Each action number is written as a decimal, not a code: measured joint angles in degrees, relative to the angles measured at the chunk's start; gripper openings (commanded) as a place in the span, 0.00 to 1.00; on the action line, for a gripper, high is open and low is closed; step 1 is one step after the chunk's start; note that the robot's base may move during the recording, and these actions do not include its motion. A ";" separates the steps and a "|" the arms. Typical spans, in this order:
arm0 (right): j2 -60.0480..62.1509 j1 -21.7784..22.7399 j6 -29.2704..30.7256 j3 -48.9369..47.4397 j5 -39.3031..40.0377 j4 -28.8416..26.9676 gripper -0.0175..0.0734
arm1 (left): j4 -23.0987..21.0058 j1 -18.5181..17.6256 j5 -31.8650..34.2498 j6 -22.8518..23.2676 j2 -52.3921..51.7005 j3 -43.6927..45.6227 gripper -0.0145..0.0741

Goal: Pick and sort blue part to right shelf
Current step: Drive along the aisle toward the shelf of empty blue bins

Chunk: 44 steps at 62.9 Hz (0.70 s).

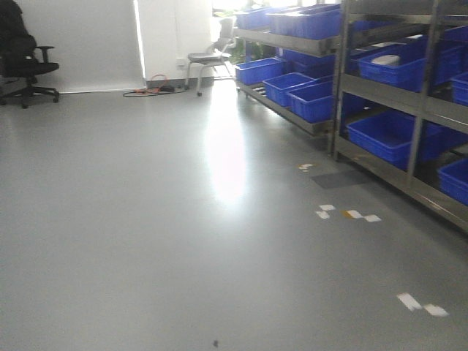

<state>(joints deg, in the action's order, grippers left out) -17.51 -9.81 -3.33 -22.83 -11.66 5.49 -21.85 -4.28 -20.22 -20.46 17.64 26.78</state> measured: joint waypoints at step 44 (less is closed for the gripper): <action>0.00 0.00 0.00 0.00 0.00 0.00 0.63 | 0.00 0.00 0.00 0.00 0.00 0.00 0.54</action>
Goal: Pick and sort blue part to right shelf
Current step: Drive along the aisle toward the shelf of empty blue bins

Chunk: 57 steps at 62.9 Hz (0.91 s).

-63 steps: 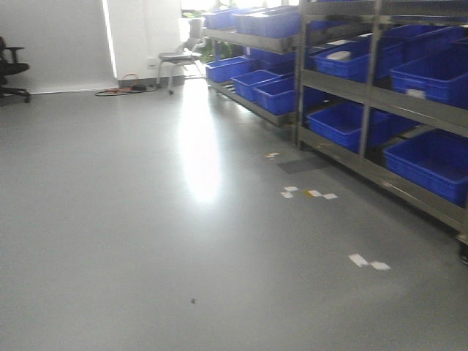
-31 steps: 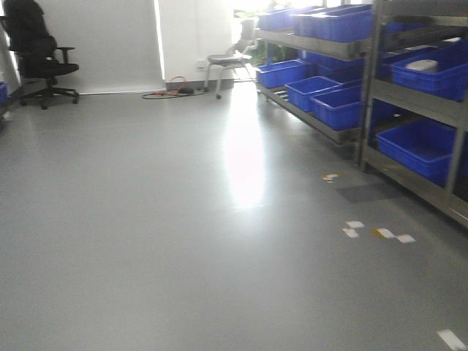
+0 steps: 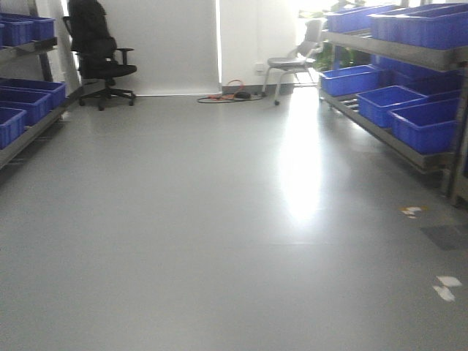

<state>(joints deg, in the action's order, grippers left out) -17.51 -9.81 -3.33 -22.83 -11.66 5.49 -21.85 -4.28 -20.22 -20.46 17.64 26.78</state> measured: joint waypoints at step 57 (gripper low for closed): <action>0.00 0.00 0.00 0.00 0.00 0.00 0.63 | 0.00 0.00 0.00 0.00 0.00 0.00 0.54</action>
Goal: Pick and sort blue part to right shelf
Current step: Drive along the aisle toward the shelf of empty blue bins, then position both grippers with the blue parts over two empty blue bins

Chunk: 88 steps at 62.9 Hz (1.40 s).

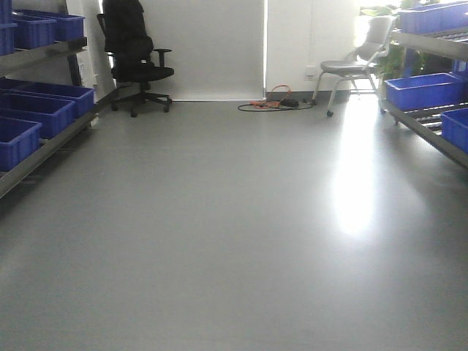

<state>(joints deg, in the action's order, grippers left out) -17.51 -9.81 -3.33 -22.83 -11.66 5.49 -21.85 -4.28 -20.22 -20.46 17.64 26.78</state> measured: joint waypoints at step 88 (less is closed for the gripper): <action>0.00 0.00 0.00 0.00 0.00 0.00 0.63 | 0.00 0.14 0.00 0.00 0.00 0.00 0.54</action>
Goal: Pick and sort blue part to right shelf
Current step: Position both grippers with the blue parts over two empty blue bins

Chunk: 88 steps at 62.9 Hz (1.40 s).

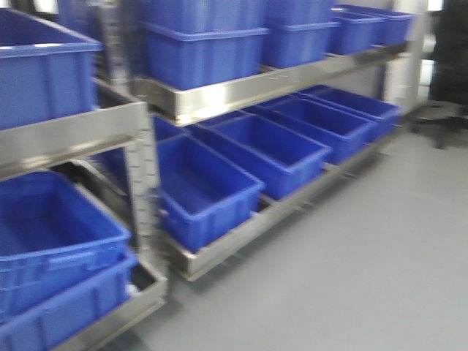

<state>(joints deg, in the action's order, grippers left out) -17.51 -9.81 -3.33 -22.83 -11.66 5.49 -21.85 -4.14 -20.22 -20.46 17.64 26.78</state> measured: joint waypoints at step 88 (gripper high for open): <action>0.00 0.00 0.00 0.00 0.00 0.00 0.63 | 0.00 0.00 0.00 0.00 0.00 0.00 0.54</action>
<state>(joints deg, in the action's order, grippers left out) -17.51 -9.81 -3.33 -22.83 -11.66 5.49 -21.85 -4.14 -20.22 -20.46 17.64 26.78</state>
